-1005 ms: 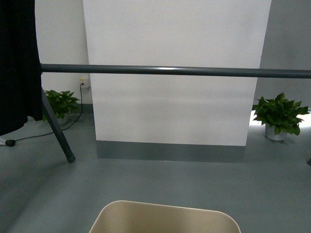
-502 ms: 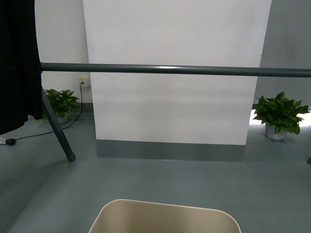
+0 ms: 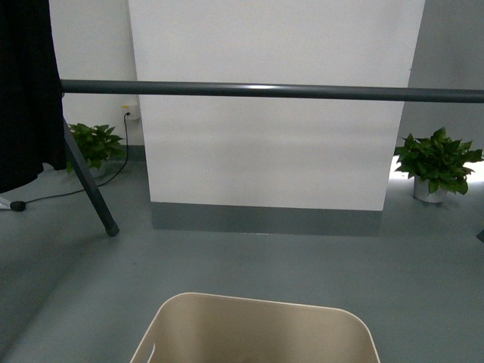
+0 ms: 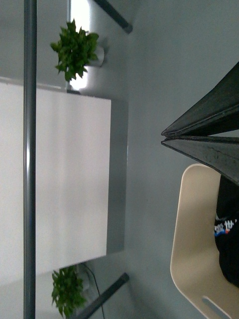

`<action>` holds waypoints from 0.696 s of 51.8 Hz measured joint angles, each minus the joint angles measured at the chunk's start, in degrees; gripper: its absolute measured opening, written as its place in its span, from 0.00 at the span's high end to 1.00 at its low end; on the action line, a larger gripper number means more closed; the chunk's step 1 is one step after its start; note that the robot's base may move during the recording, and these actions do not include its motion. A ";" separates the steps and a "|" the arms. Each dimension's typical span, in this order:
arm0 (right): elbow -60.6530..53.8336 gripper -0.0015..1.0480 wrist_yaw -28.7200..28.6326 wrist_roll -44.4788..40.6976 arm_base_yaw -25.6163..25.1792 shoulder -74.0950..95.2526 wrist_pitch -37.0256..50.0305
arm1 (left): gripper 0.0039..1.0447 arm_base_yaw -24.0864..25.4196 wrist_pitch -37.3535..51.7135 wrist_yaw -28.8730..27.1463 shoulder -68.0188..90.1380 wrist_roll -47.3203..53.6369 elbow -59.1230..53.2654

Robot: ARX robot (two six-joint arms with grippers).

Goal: Move hamper under clothes hanger

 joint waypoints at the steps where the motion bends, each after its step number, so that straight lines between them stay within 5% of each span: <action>1: -0.15 0.98 -0.07 0.00 -0.33 -0.22 -0.02 | 0.97 0.00 -0.02 0.00 -0.11 0.00 -0.09; 36: -6.40 0.98 -0.35 0.02 -1.36 -12.11 -5.49 | 0.97 0.00 -7.65 0.00 -14.25 0.13 -6.43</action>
